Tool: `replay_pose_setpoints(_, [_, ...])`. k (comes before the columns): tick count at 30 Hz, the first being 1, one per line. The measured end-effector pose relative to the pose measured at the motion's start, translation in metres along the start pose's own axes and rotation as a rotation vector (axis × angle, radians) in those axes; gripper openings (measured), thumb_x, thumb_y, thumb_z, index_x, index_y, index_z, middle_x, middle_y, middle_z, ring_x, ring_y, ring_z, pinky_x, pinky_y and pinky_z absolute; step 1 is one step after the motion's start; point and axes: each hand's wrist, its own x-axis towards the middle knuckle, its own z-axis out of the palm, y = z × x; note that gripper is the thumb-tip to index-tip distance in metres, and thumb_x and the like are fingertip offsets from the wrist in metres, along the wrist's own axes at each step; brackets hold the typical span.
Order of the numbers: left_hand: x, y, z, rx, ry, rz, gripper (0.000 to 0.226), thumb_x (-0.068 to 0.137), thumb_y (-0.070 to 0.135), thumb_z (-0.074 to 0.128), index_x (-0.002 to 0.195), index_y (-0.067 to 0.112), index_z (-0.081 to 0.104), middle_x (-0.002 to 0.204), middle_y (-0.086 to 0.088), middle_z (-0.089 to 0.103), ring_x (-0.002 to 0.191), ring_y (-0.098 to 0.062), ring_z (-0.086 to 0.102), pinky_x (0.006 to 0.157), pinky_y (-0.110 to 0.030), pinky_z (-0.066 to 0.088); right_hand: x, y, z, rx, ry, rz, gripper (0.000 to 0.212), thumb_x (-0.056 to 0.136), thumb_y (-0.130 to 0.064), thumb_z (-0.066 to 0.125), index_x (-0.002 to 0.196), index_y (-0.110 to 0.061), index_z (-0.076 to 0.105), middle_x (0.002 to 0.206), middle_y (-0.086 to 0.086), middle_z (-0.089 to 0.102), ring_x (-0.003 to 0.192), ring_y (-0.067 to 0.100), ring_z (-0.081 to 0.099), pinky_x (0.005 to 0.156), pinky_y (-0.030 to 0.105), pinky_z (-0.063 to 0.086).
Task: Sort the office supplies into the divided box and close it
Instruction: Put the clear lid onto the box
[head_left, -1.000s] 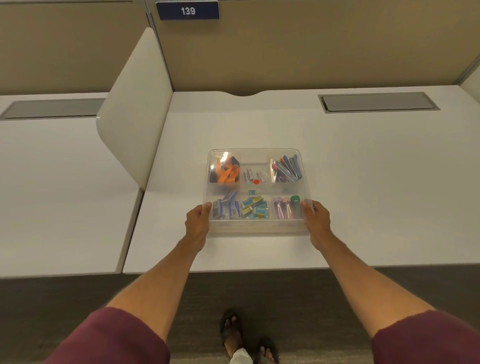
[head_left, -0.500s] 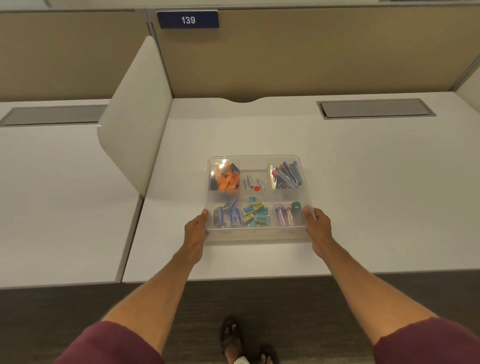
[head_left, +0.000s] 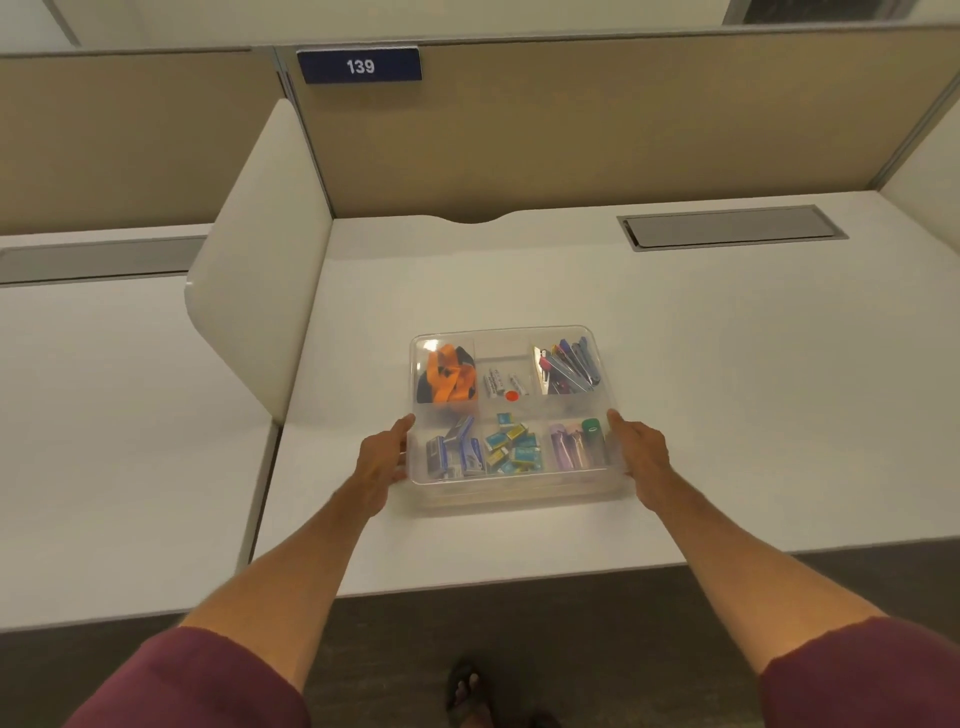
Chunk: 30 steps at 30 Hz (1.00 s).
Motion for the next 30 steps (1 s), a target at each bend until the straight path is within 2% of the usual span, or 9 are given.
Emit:
replay_pose_setpoints(5, [0.022, 0.036, 0.009, 0.037, 0.042, 0.060, 0.044, 0.096, 0.044, 0.047, 0.112, 0.005, 0.061, 0.109, -0.009, 0.064, 0.097, -0.027, 0.063, 0.081, -0.035, 0.051, 0.016, -0.031, 0.002, -0.097, 0.039, -0.055, 0.044, 0.094, -0.047, 0.050, 0.084, -0.005, 0.056, 0.085, 0.012, 0.055, 0.078, 0.024, 0.049, 0.059, 0.026, 0.036])
replay_pose_setpoints(9, [0.043, 0.065, 0.020, 0.009, 0.102, 0.071, 0.035, 0.096, 0.042, 0.049, 0.086, 0.010, 0.058, 0.108, -0.012, 0.061, 0.095, -0.027, 0.060, 0.085, -0.037, 0.050, 0.040, -0.061, 0.003, -0.118, 0.025, -0.074, 0.049, 0.095, -0.047, 0.048, 0.091, 0.000, 0.062, 0.089, 0.014, 0.056, 0.083, 0.024, 0.052, 0.073, 0.033, 0.041])
replay_pose_setpoints(12, [0.061, 0.083, 0.029, 0.048, 0.125, 0.065, 0.048, 0.097, 0.046, 0.045, 0.114, 0.003, 0.057, 0.120, -0.014, 0.061, 0.108, -0.032, 0.060, 0.100, -0.042, 0.049, 0.062, -0.079, 0.005, -0.123, 0.002, -0.071, 0.056, 0.095, -0.047, 0.047, 0.105, 0.006, 0.062, 0.095, 0.013, 0.058, 0.089, 0.025, 0.054, 0.081, 0.036, 0.044])
replay_pose_setpoints(15, [0.075, 0.095, 0.036, 0.055, 0.164, 0.043, 0.056, 0.097, 0.047, 0.044, 0.129, 0.002, 0.049, 0.129, -0.016, 0.057, 0.117, -0.035, 0.057, 0.105, -0.046, 0.046, 0.083, -0.092, 0.013, -0.132, -0.031, -0.063, 0.049, 0.096, -0.045, 0.046, 0.098, 0.001, 0.062, 0.095, 0.013, 0.057, 0.090, 0.025, 0.053, 0.091, 0.040, 0.048])
replay_pose_setpoints(18, [0.088, 0.098, 0.043, 0.050, 0.182, -0.004, 0.057, 0.096, 0.046, 0.047, 0.130, 0.001, 0.050, 0.125, -0.016, 0.058, 0.111, -0.031, 0.057, 0.102, -0.040, 0.046, 0.102, -0.099, 0.024, -0.161, -0.053, 0.001, 0.043, 0.095, -0.046, 0.044, 0.086, -0.005, 0.056, 0.092, 0.012, 0.054, 0.084, 0.026, 0.051, 0.081, 0.037, 0.047])
replay_pose_setpoints(21, [0.097, 0.094, 0.049, 0.057, 0.199, -0.045, 0.053, 0.096, 0.044, 0.048, 0.125, 0.000, 0.054, 0.124, -0.016, 0.060, 0.100, -0.027, 0.057, 0.099, -0.039, 0.047, 0.118, -0.100, 0.034, -0.154, -0.086, 0.086, 0.044, 0.094, -0.045, 0.047, 0.102, -0.003, 0.059, 0.096, 0.011, 0.054, 0.085, 0.025, 0.051, 0.075, 0.030, 0.037])
replay_pose_setpoints(23, [0.102, 0.091, 0.050, 0.088, 0.254, -0.070, 0.054, 0.094, 0.047, 0.048, 0.121, 0.000, 0.054, 0.124, -0.018, 0.061, 0.107, -0.032, 0.059, 0.104, -0.044, 0.046, 0.126, -0.099, 0.038, -0.114, -0.094, 0.126, 0.046, 0.093, -0.041, 0.050, 0.112, 0.000, 0.060, 0.099, 0.011, 0.056, 0.089, 0.024, 0.052, 0.077, 0.030, 0.037])
replay_pose_setpoints(26, [0.108, 0.090, 0.050, 0.119, 0.293, -0.089, 0.056, 0.093, 0.048, 0.050, 0.118, -0.002, 0.056, 0.121, -0.019, 0.062, 0.111, -0.035, 0.060, 0.103, -0.043, 0.046, 0.132, -0.098, 0.040, -0.081, -0.089, 0.167, 0.045, 0.091, -0.040, 0.053, 0.112, -0.001, 0.059, 0.098, 0.010, 0.056, 0.089, 0.025, 0.053, 0.076, 0.030, 0.039])
replay_pose_setpoints(30, [0.111, 0.090, 0.050, 0.099, 0.315, -0.132, 0.053, 0.091, 0.048, 0.054, 0.114, -0.001, 0.056, 0.117, -0.018, 0.064, 0.096, -0.030, 0.061, 0.086, -0.035, 0.048, 0.137, -0.097, 0.042, -0.046, -0.104, 0.173, 0.032, 0.091, -0.041, 0.056, 0.100, -0.010, 0.056, 0.099, 0.008, 0.055, 0.090, 0.025, 0.053, 0.078, 0.030, 0.039])
